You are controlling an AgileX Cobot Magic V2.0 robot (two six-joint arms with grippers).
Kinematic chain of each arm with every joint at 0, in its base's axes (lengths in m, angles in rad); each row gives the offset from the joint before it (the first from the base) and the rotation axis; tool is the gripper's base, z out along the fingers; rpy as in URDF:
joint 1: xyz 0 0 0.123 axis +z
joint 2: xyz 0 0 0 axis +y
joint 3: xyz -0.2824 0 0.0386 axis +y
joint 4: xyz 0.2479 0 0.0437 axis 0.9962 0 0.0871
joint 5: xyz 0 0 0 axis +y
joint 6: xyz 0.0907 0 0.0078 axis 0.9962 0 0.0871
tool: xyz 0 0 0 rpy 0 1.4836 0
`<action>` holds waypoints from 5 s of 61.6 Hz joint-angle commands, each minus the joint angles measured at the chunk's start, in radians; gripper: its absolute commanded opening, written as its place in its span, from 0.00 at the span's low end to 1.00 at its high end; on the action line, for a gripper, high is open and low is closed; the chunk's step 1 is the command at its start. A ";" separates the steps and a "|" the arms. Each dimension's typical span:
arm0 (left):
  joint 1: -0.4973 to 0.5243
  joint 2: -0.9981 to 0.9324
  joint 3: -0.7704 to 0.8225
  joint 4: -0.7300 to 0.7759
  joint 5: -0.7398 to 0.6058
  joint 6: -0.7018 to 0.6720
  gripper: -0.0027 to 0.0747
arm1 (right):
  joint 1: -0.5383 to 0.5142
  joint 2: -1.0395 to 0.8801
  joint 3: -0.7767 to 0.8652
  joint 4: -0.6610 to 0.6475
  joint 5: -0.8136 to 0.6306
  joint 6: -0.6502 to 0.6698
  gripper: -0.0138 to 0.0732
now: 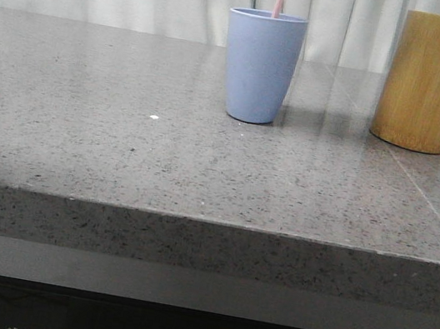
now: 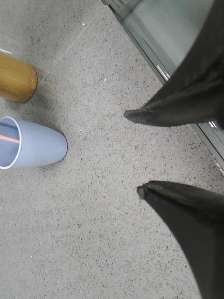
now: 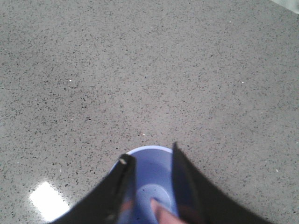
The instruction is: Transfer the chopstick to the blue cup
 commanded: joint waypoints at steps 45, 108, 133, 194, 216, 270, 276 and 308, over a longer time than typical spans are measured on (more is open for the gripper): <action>-0.006 -0.006 -0.029 -0.011 -0.075 -0.011 0.42 | -0.122 -0.582 0.241 -0.158 0.224 0.221 0.67; -0.006 -0.006 -0.029 -0.011 -0.075 -0.011 0.01 | -0.122 -1.057 0.811 -0.161 0.127 0.236 0.08; -0.006 -0.006 -0.027 -0.011 -0.077 -0.011 0.01 | -0.122 -1.057 0.811 -0.161 0.127 0.236 0.08; 0.491 -0.851 0.909 -0.014 -0.752 -0.011 0.01 | -0.122 -1.058 0.811 -0.160 0.127 0.236 0.08; 0.491 -0.849 0.909 -0.014 -0.746 -0.011 0.01 | -0.122 -1.058 0.811 -0.160 0.127 0.236 0.08; 0.491 -0.849 0.909 -0.014 -0.746 -0.011 0.01 | -0.314 -1.466 1.337 -0.171 -0.449 0.231 0.08; 0.491 -0.849 0.909 -0.014 -0.746 -0.011 0.01 | -0.348 -1.590 1.488 -0.102 -0.552 0.231 0.08; 0.491 -0.849 0.909 -0.014 -0.746 -0.011 0.01 | -0.381 -1.762 1.765 -0.067 -0.722 0.230 0.08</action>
